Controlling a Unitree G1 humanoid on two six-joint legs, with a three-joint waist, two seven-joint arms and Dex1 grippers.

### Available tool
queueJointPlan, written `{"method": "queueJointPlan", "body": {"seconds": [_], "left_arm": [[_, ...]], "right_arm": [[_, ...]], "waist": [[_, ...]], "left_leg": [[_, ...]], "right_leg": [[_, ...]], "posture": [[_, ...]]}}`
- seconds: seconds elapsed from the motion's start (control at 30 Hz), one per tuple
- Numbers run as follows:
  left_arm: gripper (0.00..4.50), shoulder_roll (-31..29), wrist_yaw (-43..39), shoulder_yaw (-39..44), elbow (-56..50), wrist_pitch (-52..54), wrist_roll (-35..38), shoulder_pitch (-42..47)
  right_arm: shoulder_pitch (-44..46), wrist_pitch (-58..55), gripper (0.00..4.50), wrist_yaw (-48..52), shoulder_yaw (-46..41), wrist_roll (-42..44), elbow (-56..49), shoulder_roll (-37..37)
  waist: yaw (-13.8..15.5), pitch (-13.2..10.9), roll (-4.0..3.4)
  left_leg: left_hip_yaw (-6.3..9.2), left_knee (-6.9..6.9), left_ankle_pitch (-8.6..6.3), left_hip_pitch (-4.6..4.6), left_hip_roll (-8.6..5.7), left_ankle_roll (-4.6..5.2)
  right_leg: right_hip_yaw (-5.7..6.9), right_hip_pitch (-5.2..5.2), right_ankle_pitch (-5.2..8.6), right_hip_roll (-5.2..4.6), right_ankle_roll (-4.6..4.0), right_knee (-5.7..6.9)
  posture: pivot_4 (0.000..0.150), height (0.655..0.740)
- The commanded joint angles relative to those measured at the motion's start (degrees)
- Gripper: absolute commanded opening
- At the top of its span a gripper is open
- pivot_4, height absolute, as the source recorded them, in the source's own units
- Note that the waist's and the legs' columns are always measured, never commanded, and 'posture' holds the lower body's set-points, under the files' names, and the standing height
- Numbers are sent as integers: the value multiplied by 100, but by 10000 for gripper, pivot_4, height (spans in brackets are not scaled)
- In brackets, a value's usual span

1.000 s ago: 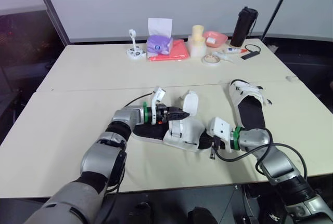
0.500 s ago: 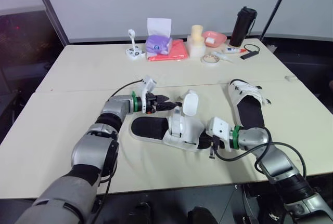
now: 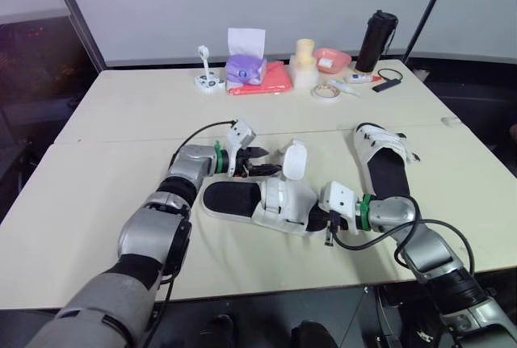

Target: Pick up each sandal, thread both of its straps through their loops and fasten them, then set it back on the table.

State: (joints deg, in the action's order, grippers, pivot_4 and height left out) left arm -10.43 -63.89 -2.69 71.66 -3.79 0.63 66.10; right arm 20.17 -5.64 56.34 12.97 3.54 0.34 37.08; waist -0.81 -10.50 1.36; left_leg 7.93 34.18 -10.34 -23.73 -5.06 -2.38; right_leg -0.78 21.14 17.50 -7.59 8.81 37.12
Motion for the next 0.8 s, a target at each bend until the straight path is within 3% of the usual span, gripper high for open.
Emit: {"method": "queueJointPlan", "body": {"seconds": [0.03,0.23,0.5,0.67,0.8], "left_arm": [[35007,-5,-92,-280,28,-472,-369,179],[35007,-173,-537,-722,89,-968,-870,128],[35007,-461,-309,-390,75,-1038,-681,281],[35007,-739,-1368,164,-211,-103,39,334],[35007,-1066,-2504,153,-877,709,329,-79]], "right_arm": [[-161,-144,0,-8,108,-197,215,64],[-175,-144,0,-14,96,-200,204,80],[-137,-145,0,-12,120,-197,212,46],[-144,-148,0,-14,104,-183,172,58],[-157,-158,0,-19,88,-171,108,66]], "waist": [[0,0,0],[1,1,0],[-1,1,1],[-18,1,1],[-31,1,0]], "left_leg": [[0,0,0,0,0,0],[-1,0,0,0,-1,0],[0,0,0,1,0,1],[0,0,0,0,0,1],[0,0,1,0,0,1]], "right_leg": [[0,0,0,0,0,0],[0,-1,0,0,0,0],[0,-1,0,0,0,2],[0,1,0,1,1,4],[0,0,0,1,1,5]], "posture": [[1500,7400],[1500,7400],[1500,7400],[1500,7400],[1500,7400]]}}
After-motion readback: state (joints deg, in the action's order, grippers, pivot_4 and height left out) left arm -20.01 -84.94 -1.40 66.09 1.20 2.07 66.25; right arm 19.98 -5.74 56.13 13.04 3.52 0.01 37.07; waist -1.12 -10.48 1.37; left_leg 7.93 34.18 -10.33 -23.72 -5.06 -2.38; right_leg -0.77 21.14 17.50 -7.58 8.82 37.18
